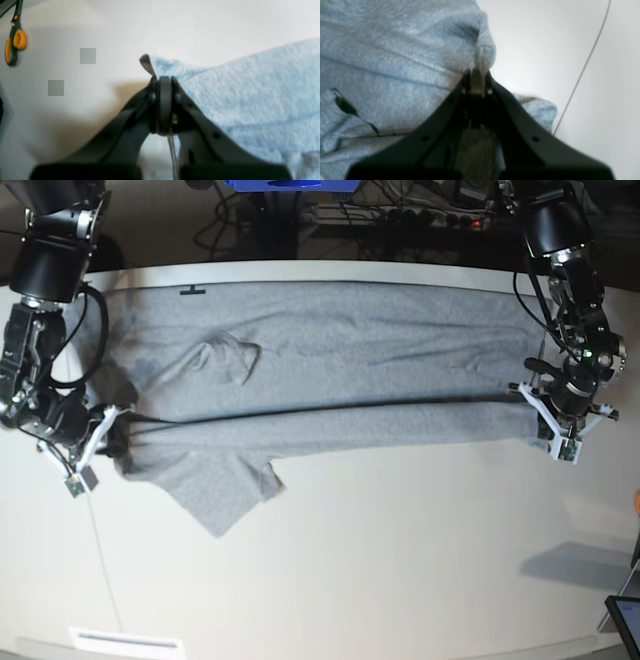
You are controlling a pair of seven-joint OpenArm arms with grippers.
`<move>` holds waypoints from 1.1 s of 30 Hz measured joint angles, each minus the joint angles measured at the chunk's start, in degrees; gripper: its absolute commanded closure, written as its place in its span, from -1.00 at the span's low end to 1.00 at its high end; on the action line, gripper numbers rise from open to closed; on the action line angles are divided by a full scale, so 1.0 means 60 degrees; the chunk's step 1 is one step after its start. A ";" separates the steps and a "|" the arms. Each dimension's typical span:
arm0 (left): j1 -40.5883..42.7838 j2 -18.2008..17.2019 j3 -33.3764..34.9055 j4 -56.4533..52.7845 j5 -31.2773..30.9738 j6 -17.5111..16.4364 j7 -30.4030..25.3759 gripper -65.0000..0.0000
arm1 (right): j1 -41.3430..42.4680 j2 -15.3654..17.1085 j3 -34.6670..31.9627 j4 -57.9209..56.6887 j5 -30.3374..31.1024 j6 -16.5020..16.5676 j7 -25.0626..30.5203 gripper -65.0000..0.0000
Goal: Fold the T-shirt properly
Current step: 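Lift both grasped edges and fold them toward the collar edge, then release the fold with both grippers and raise them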
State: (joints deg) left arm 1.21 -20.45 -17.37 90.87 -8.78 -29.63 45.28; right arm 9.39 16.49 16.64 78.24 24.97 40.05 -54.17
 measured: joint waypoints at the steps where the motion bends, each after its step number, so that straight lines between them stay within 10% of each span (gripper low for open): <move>1: 0.0062 0.0000 0.0004 0.0000 0.0000 0.0000 0.0025 1.00 | -0.0036 -0.0004 0.0000 0.0000 -0.0004 0.0000 -0.0015 1.00; 28: 0.0459 0.0040 0.0025 -0.0725 -0.0004 -0.0004 0.0029 0.99 | -0.0590 -0.0007 0.0000 -0.0015 0.0029 0.0000 -0.0066 0.98; 33: 0.0455 -0.0004 0.0025 -0.0688 0.0033 0.0000 0.0029 0.54 | -0.0586 -0.0004 0.0000 -0.0015 -0.0022 -0.0011 -0.0259 0.43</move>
State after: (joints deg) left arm 3.95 -20.47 -17.21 86.74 -8.58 -29.63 45.45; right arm 5.87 16.47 16.64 78.15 24.84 39.99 -55.72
